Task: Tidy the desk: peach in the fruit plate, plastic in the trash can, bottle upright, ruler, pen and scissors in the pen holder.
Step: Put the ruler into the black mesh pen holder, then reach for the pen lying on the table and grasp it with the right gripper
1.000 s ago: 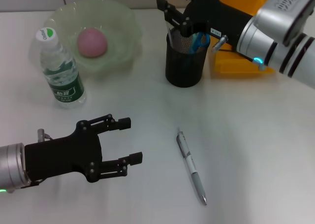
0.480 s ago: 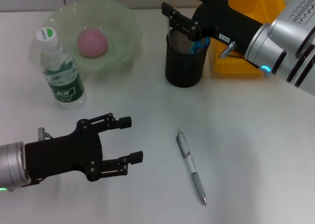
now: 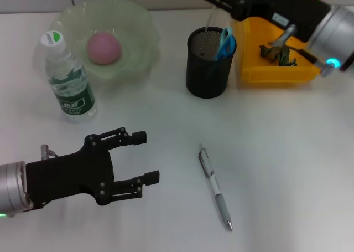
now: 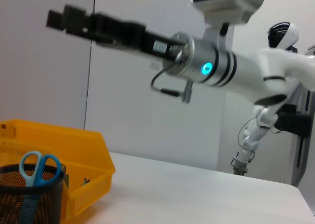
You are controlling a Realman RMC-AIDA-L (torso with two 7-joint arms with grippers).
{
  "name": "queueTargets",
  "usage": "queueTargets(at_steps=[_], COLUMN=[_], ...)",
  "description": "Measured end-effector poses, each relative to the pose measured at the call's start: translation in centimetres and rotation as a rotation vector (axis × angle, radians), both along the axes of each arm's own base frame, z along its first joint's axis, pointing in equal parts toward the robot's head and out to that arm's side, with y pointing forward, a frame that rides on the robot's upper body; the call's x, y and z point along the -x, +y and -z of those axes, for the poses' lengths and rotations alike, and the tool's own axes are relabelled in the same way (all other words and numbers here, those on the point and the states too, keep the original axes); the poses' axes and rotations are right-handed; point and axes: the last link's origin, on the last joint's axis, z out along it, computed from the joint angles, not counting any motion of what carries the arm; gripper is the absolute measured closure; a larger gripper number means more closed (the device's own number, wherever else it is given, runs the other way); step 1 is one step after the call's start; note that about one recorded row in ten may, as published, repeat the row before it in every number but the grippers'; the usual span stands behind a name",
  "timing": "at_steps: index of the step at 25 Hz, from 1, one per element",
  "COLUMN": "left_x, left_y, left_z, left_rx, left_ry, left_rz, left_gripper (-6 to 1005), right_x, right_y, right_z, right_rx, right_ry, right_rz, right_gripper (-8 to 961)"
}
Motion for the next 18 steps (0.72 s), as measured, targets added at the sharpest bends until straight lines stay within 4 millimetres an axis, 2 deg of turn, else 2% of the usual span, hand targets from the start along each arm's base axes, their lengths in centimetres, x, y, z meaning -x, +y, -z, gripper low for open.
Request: queueTargets(at_steps=[4,6,7,12,16,18], left_x=[0.0,0.0,0.0,0.0,0.0,0.0], left_y=[0.1,0.1,0.1,0.1,0.1,0.1], left_z=[-0.2,-0.2,-0.2,-0.3,-0.2,-0.3], left_rx=[-0.008,-0.013,-0.013,-0.015,-0.017,-0.017], left_ry=[0.000,-0.001,-0.001,-0.003,-0.003,-0.003], left_rz=[0.003,0.003,0.003,0.002,-0.001,-0.001], left_gripper=[211,211,211,211,211,211], right_x=[1.0,1.2,1.2,0.8,0.9,0.9], right_y=[-0.3,-0.3,-0.3,-0.6,-1.2,-1.5], right_z=[-1.6,-1.8,-1.8,-2.1,-2.4,-2.5], right_rx=[0.114,0.245,0.245,0.411,0.510,0.558], right_ry=[-0.024,-0.131,-0.131,-0.321,-0.404,-0.446], right_rz=[0.074,0.185,0.185,0.417,0.550,0.594], right_gripper=[282,243,229,160,116,117])
